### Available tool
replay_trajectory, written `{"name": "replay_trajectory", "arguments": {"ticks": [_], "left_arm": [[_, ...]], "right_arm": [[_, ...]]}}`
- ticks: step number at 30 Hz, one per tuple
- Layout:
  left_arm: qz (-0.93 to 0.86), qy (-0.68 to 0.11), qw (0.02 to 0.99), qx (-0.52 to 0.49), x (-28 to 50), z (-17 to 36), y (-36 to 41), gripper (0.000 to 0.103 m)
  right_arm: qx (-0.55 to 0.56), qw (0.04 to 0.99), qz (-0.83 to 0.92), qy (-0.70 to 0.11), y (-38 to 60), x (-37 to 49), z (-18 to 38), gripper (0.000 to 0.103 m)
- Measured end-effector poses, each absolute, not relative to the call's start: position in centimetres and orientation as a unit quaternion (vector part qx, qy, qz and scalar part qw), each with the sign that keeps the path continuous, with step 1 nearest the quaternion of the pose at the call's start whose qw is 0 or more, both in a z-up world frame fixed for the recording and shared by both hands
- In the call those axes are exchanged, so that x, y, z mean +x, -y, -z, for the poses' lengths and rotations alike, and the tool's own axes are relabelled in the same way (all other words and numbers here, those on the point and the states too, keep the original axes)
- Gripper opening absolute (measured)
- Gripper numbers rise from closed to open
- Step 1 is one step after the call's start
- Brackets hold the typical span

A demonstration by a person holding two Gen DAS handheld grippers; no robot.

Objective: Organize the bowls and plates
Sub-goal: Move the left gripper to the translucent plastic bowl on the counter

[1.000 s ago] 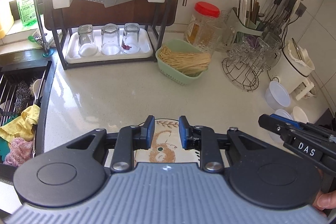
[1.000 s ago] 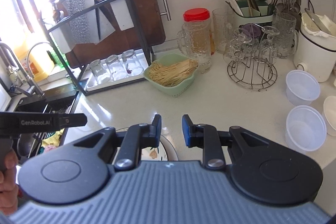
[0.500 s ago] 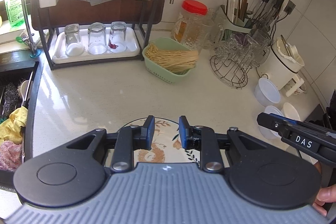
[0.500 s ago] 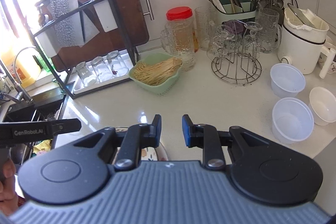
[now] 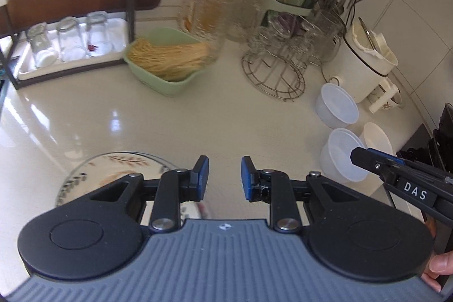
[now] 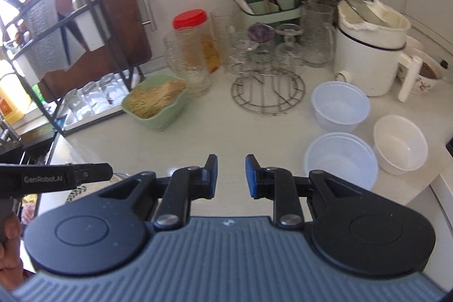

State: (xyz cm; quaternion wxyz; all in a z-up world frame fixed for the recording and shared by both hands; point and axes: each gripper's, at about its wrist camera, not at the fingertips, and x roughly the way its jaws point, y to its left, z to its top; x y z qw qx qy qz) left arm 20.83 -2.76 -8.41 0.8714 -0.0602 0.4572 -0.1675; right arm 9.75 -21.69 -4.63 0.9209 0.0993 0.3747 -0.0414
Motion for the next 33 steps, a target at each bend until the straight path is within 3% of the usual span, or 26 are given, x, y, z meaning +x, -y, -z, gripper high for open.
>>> {"name": "replay_trajectory", "arguments": {"ticks": [4,8,11,15,19,22,33], "left_arm": [[0.184,-0.472,0.86,-0.057,21.5,9.2,6.3,0.028],[0.199,-0.481,0.853,-0.039,21.7,10.0,9.8,0.041],[0.213,-0.492,0.844,-0.029,22.2,10.7,11.9,0.043],[0.227,-0.503,0.834,-0.016,23.1,11.7,14.3,0.05],[0.24,-0.518,0.821,-0.021,24.4,13.2,16.4,0.053],[0.245,-0.521,0.817,-0.028,25.4,13.8,17.5,0.064],[0.317,-0.508,0.801,-0.008,27.2,15.4,21.8,0.065]], "right_arm": [[0.101,0.917,0.062,-0.38,24.8,8.9,5.5,0.026],[0.115,0.914,0.079,-0.381,27.3,8.3,6.3,0.026],[0.133,0.911,0.096,-0.379,28.9,7.9,6.8,0.026],[0.152,0.908,0.123,-0.371,30.7,7.6,7.7,0.05],[0.171,0.9,0.136,-0.378,32.3,7.7,8.8,0.051],[0.191,0.893,0.147,-0.381,33.2,7.8,9.5,0.051],[0.223,0.885,0.173,-0.371,35.6,8.6,11.6,0.051]]}}
